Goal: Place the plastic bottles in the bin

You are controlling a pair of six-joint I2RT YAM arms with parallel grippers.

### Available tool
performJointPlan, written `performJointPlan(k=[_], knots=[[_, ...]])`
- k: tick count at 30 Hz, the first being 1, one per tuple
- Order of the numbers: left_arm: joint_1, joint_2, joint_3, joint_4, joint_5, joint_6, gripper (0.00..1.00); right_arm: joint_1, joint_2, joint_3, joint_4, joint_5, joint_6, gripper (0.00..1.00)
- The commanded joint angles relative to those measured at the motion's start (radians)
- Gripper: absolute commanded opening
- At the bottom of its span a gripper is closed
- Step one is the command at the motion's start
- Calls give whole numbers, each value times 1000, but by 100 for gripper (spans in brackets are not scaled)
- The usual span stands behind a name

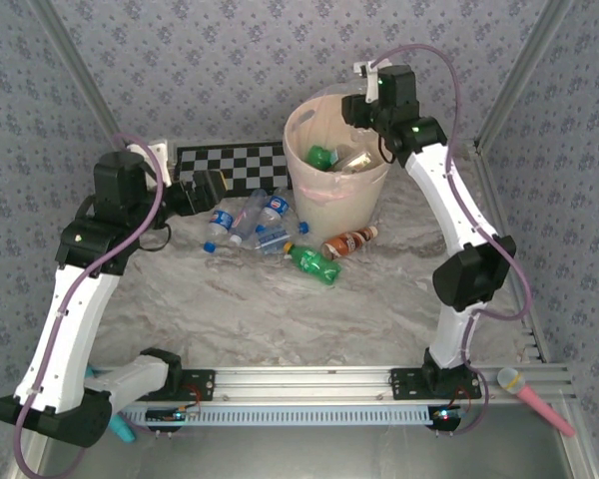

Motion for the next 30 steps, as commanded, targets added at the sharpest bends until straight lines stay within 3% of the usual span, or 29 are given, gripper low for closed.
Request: performJointPlan(k=[1, 8, 11, 12, 15, 30], knots=[[-4, -20, 7, -21, -23, 5, 100, -9, 33, 69, -14, -9, -32, 54], [-4, -29, 13, -40, -40, 4, 100, -11, 55, 80, -1, -14, -39, 54], [-4, -27, 22, -41, -45, 5, 100, -13, 53, 81, -4, -22, -37, 59], [-4, -25, 25, -41, -45, 5, 100, -13, 52, 81, -5, -24, -37, 63], [-4, -15, 29, -37, -40, 3, 100, -13, 42, 81, -13, -22, -32, 100], [-4, 51, 38, 16, 6, -7, 100, 12, -98, -6, -13, -17, -56, 100]])
